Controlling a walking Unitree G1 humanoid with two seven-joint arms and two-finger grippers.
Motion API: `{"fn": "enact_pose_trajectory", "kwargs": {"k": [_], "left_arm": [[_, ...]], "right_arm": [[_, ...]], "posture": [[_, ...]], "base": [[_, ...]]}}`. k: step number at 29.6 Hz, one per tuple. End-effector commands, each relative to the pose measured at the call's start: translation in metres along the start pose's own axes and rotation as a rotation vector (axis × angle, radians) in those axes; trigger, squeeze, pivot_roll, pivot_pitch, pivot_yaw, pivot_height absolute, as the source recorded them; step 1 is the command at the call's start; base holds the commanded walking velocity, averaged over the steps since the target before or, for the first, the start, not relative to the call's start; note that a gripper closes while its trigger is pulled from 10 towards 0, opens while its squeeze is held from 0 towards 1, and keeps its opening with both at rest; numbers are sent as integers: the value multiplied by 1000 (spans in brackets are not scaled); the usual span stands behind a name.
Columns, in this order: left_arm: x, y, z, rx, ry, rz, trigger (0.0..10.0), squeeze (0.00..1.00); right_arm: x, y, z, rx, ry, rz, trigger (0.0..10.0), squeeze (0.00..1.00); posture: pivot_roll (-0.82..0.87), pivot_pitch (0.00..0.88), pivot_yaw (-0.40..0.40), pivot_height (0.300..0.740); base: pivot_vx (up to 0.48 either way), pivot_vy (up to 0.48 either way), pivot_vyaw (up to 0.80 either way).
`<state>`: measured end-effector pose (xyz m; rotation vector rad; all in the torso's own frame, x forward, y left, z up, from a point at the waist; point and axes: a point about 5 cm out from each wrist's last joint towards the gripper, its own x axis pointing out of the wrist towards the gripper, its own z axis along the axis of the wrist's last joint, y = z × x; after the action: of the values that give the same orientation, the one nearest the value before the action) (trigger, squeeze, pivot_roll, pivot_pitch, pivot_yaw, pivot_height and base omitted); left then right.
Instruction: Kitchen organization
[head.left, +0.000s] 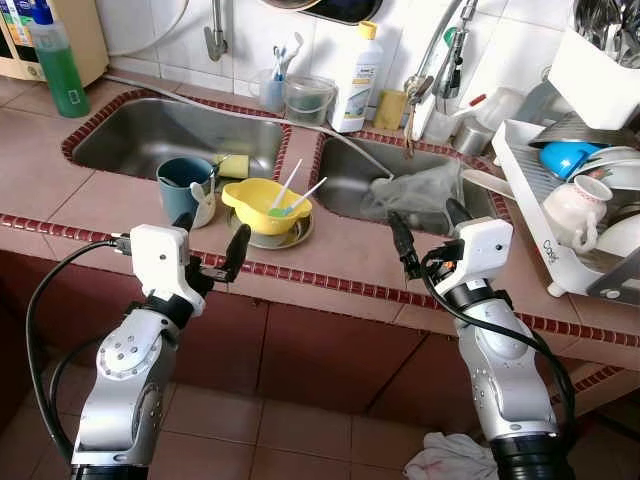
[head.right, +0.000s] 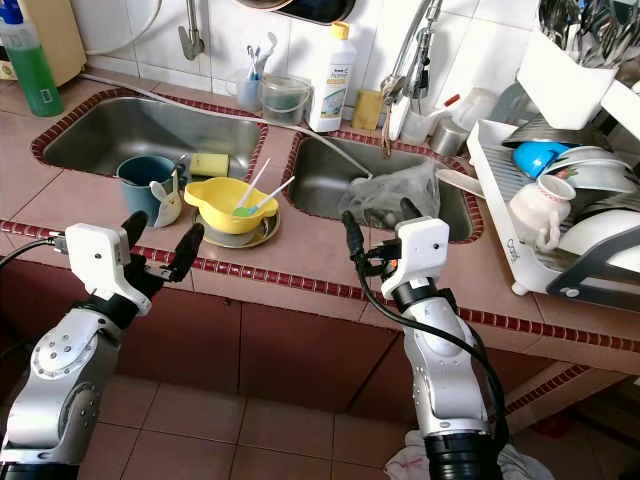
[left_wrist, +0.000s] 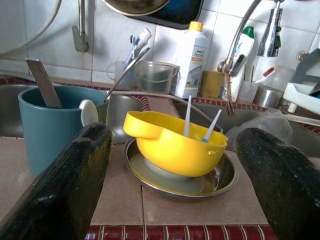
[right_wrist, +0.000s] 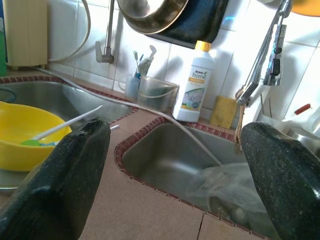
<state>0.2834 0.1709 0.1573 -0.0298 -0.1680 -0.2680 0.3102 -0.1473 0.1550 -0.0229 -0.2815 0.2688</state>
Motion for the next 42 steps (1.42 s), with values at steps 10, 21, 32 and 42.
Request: {"fn": "enact_pose_trajectory", "kwargs": {"k": [10, 21, 32, 42], "left_arm": [[5, -4, -1, -12, 5, 3, 10000, 0], [7, -7, -1, -11, 3, -3, 10000, 0], [9, -8, -2, -6, 11, 0, 10000, 0], [9, -16, -9, 72, 54, -96, 10000, 0]], "right_arm": [[6, -6, 6, -21, -30, -19, 10000, 0], [2, -4, 1, -29, -5, 16, 10000, 0], [-11, 3, -11, -37, 53, 80, 10000, 0], [-23, 15, -22, -45, 139, 235, 10000, 0]], "posture": [[166, 0, -130, 740], [162, 0, -129, 740], [153, 0, -123, 740], [145, 0, -120, 740]], "base": [[0, 256, 0], [0, 350, 0], [0, 53, 0], [0, 0, 0]]}}
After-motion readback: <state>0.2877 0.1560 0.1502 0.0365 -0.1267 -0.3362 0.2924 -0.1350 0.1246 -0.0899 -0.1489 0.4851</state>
